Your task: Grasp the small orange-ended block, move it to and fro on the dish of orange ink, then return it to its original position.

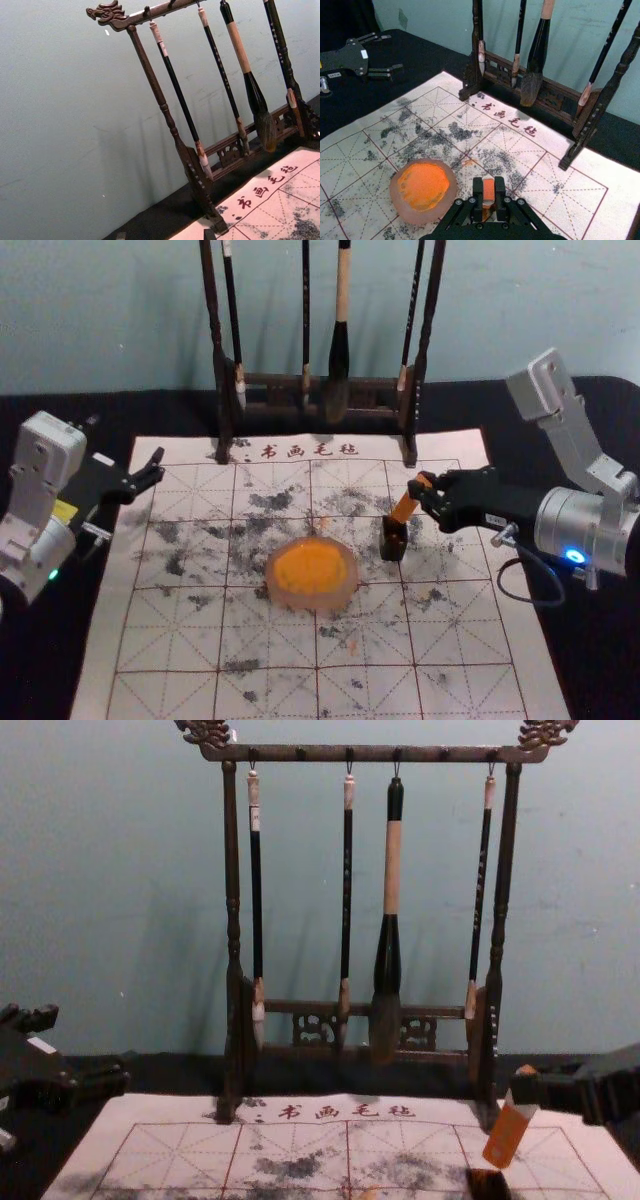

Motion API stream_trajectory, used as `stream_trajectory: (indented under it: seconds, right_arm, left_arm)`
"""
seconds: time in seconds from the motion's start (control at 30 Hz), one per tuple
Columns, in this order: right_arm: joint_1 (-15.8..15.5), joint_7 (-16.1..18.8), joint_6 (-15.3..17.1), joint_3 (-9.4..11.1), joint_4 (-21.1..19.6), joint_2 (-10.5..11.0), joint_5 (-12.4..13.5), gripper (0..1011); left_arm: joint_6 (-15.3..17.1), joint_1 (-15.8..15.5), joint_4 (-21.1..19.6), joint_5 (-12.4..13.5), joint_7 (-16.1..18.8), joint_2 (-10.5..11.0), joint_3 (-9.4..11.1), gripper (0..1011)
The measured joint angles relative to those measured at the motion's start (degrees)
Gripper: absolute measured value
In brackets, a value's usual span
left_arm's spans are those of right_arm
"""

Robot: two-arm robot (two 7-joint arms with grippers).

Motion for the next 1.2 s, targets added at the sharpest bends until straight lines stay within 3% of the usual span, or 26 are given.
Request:
stream_trajectory:
  seconds: [1.2]
  right_arm:
    - [-0.8, 0.3, 0.3, -0.6, 1.0, -0.9, -1.9, 138]
  left_arm:
    - [0.0, 0.0, 0.0, 0.0, 0.0, 0.0, 0.0, 1001]
